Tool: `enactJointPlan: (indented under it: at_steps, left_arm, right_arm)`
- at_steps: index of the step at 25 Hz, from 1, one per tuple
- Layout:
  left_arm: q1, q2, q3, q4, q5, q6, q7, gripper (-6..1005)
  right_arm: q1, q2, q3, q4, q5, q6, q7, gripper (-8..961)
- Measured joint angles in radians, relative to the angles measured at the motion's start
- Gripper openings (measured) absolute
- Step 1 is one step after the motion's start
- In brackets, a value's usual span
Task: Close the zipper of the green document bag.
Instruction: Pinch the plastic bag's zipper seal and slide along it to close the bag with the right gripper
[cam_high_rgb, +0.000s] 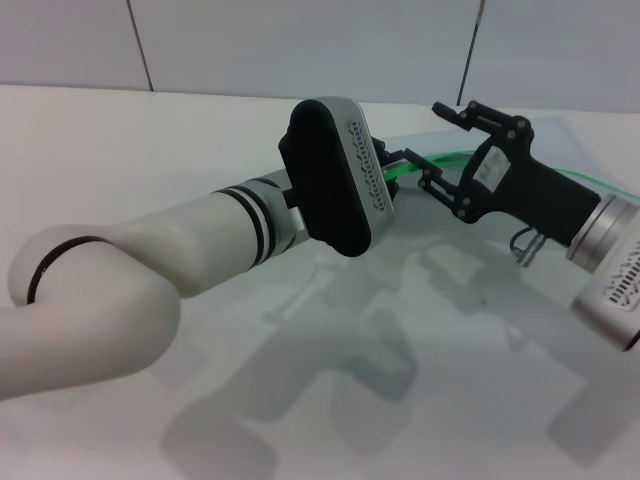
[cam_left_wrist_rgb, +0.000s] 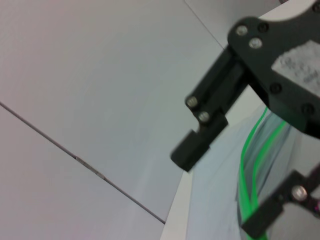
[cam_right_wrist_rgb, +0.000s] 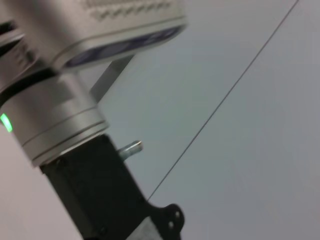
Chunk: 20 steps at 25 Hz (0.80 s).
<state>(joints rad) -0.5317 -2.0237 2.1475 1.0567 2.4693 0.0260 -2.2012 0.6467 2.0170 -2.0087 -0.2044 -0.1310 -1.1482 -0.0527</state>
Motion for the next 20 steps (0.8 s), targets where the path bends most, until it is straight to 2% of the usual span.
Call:
enactJointPlan:
  at_steps: [10,20]
  left_arm:
    - [0.000,0.001,-0.001,0.008,-0.009,0.009,0.000,54]
    - [0.003,0.005,-0.027,0.028,-0.010,0.050,0.000,54]
  right_arm:
    - [-0.013,0.003,0.001,0.003,-0.003,0.021,0.008,521]
    - [-0.023,-0.003,-0.003,0.012,-0.007,0.037,-0.002,519]
